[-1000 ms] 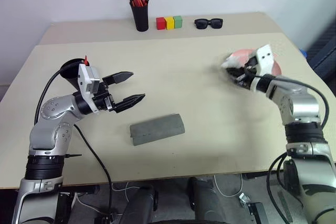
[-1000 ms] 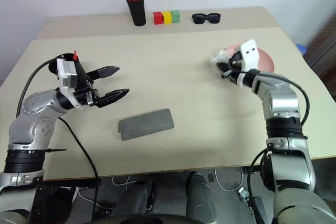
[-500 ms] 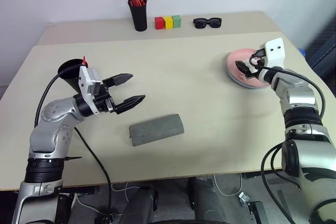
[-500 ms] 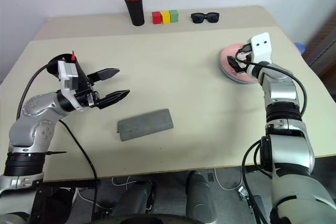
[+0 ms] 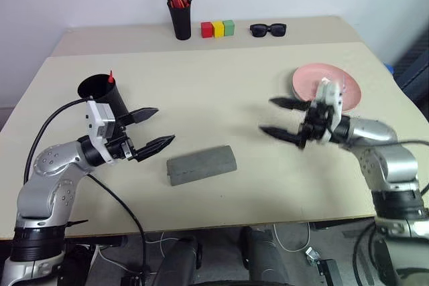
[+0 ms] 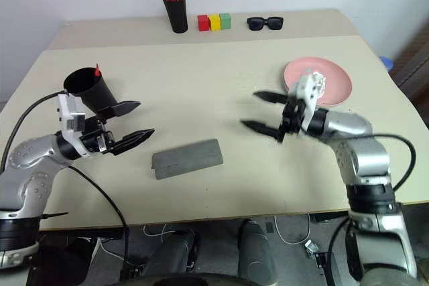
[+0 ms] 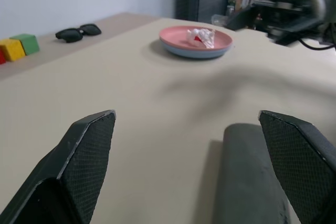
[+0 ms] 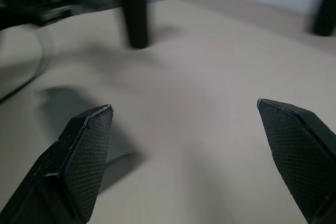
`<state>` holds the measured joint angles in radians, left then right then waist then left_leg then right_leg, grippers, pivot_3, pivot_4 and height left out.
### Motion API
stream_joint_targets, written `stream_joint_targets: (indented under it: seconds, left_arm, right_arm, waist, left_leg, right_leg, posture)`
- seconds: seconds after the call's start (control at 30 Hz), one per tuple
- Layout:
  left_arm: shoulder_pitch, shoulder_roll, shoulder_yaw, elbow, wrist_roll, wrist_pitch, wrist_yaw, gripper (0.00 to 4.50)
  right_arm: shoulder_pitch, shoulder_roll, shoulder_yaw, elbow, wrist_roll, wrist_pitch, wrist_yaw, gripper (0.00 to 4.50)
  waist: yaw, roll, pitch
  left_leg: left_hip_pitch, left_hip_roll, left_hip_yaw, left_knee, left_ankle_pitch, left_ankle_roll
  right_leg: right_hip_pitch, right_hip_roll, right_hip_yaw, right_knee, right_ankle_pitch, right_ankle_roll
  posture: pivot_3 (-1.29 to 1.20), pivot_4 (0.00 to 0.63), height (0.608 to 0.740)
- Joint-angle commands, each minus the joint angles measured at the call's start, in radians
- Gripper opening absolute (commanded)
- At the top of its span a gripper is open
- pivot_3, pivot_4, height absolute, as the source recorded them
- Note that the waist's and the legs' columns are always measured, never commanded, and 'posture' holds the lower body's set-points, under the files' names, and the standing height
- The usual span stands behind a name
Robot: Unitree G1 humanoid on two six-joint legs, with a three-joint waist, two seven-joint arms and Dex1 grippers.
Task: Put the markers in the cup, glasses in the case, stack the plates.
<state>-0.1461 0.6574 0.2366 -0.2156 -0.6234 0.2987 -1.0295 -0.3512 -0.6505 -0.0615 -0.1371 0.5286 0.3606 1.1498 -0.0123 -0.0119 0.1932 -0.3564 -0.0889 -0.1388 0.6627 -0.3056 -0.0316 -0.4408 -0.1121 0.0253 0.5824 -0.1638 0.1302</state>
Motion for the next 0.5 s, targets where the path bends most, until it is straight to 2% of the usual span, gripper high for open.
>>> stream_joint_targets:
  seconds: [0.03,0.3,0.5]
  left_arm:
    - [0.007,0.026,0.025,0.004,-0.009,-0.025,-0.044,4.5]
    - [-0.041,-0.006,0.01,0.136,0.04,-0.149,-0.096,4.5]
    - [-0.034,-0.024,-0.006,0.123,0.058,-0.181,-0.086,4.5]
  right_arm:
    - [0.023,-0.055,-0.046,-0.09,0.003,-0.032,0.01,4.48]
    - [0.089,-0.141,-0.122,-0.147,0.014,-0.027,-0.01,4.48]
    - [0.077,-0.124,-0.078,-0.147,-0.006,-0.034,-0.034,4.48]
  waist:
    - [0.0,0.0,0.0]
    - [0.002,0.0,0.0]
    - [0.001,0.0,0.0]
  left_leg:
    - [0.0,0.0,0.0,0.001,0.0,0.0]
    - [0.0,0.0,0.0,0.001,0.0,0.0]
    - [0.001,0.0,0.0,0.001,0.0,0.0]
  right_leg:
    - [0.0,0.0,0.0,0.0,0.0,0.0]
    - [0.001,0.0,0.0,-0.001,0.0,0.0]
    - [0.001,0.0,0.0,-0.001,0.0,0.0]
  posture:
    - [0.0,0.15,0.74]
    - [0.0,0.15,0.74]
    - [0.0,0.15,0.74]
